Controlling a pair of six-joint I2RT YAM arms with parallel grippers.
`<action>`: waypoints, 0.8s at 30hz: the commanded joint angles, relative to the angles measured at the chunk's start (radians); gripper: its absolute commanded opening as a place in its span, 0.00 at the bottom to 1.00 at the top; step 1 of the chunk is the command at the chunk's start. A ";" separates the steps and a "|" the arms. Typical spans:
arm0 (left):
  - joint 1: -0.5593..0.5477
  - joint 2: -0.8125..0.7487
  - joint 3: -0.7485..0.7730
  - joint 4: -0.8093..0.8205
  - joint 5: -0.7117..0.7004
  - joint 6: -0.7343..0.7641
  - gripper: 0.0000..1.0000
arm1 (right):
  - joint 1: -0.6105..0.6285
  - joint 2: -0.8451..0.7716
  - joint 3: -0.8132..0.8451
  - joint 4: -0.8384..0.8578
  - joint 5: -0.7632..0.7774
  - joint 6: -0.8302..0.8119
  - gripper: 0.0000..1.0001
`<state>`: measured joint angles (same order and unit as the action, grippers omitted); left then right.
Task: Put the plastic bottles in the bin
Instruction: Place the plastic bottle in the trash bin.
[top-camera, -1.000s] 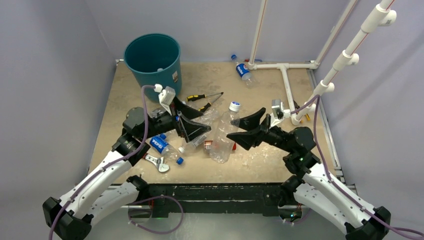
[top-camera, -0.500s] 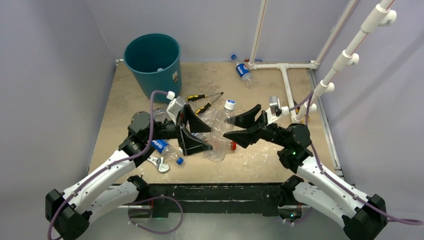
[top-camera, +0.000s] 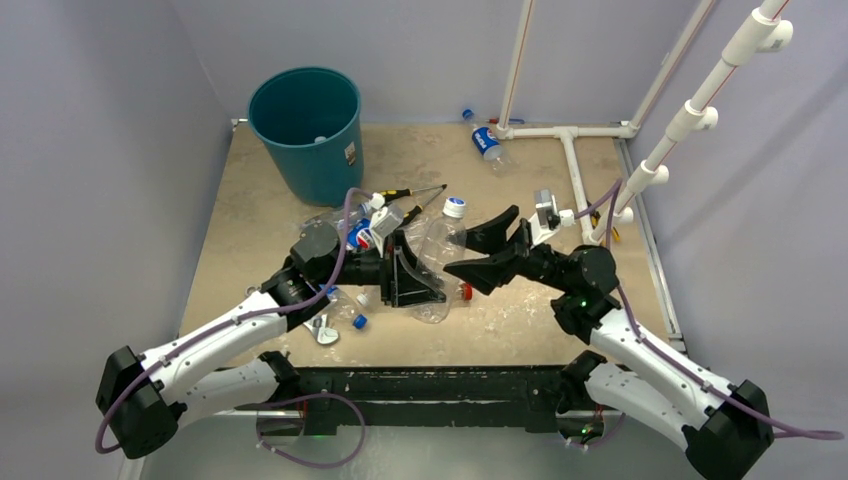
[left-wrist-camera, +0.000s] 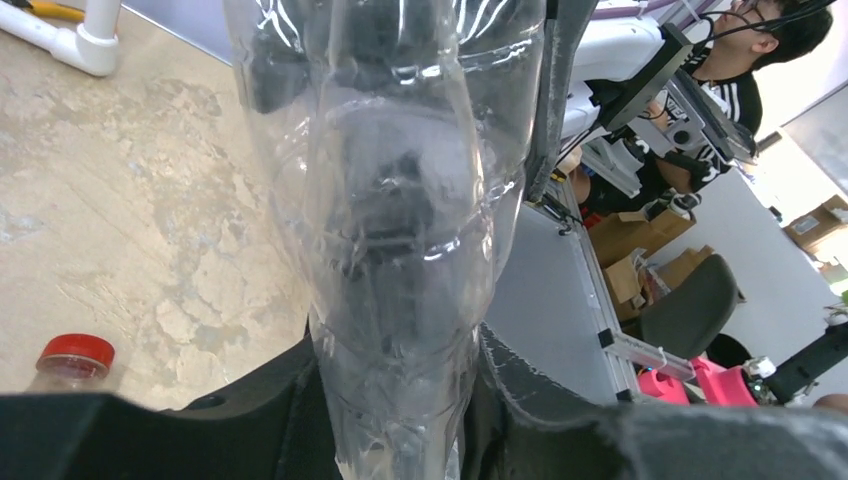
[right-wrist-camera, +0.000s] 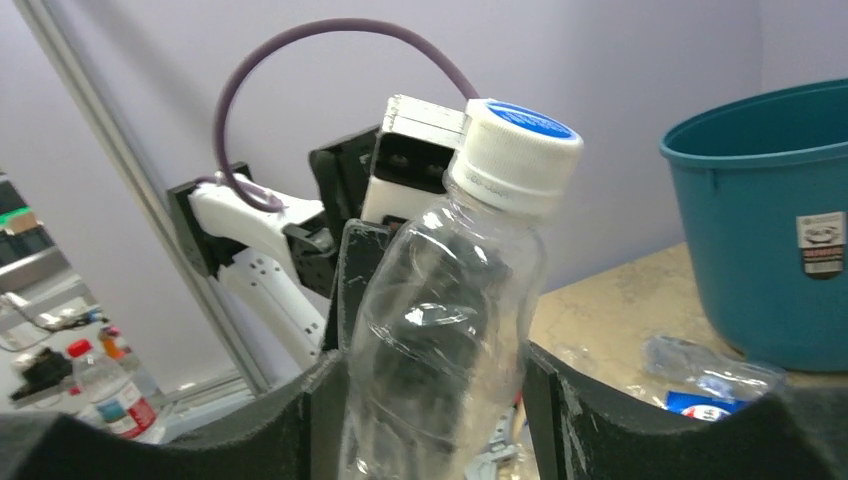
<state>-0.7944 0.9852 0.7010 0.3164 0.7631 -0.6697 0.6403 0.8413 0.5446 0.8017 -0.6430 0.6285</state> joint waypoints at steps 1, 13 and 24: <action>-0.014 -0.023 0.038 0.039 -0.031 0.024 0.23 | -0.002 -0.028 0.038 0.004 0.044 -0.007 0.73; -0.014 -0.004 0.044 0.110 -0.112 0.003 0.09 | 0.049 -0.022 -0.044 0.080 0.142 0.176 0.92; -0.019 -0.003 0.064 0.046 -0.145 0.035 0.48 | 0.134 -0.002 -0.038 0.104 0.334 0.157 0.48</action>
<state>-0.8085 1.0031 0.7158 0.3737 0.6430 -0.6666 0.7704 0.8825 0.5030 0.8268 -0.4019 0.7830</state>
